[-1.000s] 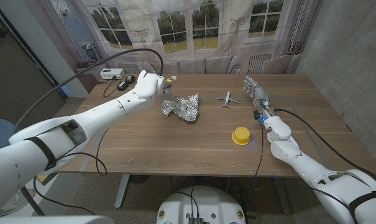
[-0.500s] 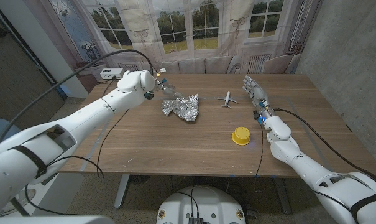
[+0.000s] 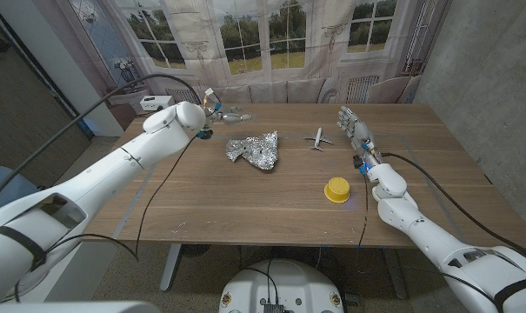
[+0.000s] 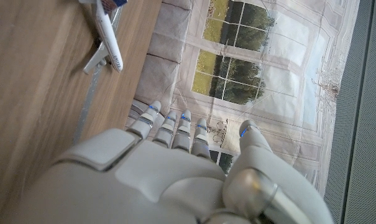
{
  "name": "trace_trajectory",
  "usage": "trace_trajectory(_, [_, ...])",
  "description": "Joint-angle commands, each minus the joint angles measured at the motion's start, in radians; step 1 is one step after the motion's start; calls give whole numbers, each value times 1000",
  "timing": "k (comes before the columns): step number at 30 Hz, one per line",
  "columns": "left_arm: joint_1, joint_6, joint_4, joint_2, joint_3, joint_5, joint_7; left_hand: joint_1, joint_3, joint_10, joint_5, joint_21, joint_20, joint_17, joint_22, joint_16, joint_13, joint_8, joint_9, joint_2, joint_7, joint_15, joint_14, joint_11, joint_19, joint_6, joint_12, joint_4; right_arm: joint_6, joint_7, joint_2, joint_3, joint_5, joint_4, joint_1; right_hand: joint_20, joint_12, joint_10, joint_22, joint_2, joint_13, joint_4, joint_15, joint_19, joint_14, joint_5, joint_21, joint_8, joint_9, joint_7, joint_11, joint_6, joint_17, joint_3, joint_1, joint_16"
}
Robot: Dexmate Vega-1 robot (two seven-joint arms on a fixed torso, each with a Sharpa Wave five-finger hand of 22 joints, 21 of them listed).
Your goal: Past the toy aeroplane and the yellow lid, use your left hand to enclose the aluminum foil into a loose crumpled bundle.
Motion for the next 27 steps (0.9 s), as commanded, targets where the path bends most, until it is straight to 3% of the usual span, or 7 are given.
trace_trajectory(1, [204, -66, -85, -10, -216, -329, 275, 3, 9, -18, -1, -1, 1, 2, 5, 1, -1, -1, 1, 27, -14, 0, -30, -12, -19, -1, -6, 0, -36, 68, -12, 15, 63, -60, -24, -2, -1, 4, 2, -1, 1, 8, -5, 13, 8, 3, 11, 2, 4, 0, 8, 13, 5, -3, -8, 1])
trace_trajectory(7, [266, -208, -60, -11, -273, -478, 319, 5, 14, -20, -4, 1, 1, 1, 5, 2, -3, -1, 0, 42, -14, -5, -30, -11, -24, 0, -7, -1, -57, 88, -25, 30, 94, -99, -39, -7, 0, 7, 2, -10, 1, 12, -4, 20, 10, 3, 13, 3, 4, 2, 12, 18, 7, -11, -20, 3])
trace_trajectory(15, [321, -378, -7, -19, -311, -634, 332, 8, 18, -31, -11, 1, -8, 0, 6, -1, -7, -3, -1, 61, -12, -11, -47, -3, -43, -2, -11, -4, -80, 18, -80, 67, 100, -250, -124, -15, 3, 17, 2, -27, 1, 22, -22, 39, 22, 5, 18, 4, 4, 5, 17, 26, 8, -27, -45, 8])
trace_trajectory(19, [343, -434, 16, -14, -323, -709, 311, 8, 19, -32, -14, 2, -8, 0, 6, -1, -8, -5, -2, 67, -14, -14, -52, -2, -48, -5, -11, -4, -93, -59, -110, 81, 64, -342, -181, -26, 4, 21, 2, -33, 1, 25, -24, 47, 23, 6, 20, 6, 4, 4, 18, 32, 8, -33, -54, 8])
trace_trajectory(27, [348, -500, 67, -13, -315, -814, 270, 5, 18, -34, -18, 3, -9, -1, 6, 1, -10, -8, -2, 74, -10, -17, -52, 1, -56, -13, -12, -4, -93, -125, -121, 80, 23, -426, -243, -31, 4, 22, 2, -38, 1, 29, -25, 48, 24, 8, 19, 6, 4, 5, 19, 37, 8, -38, -64, 7])
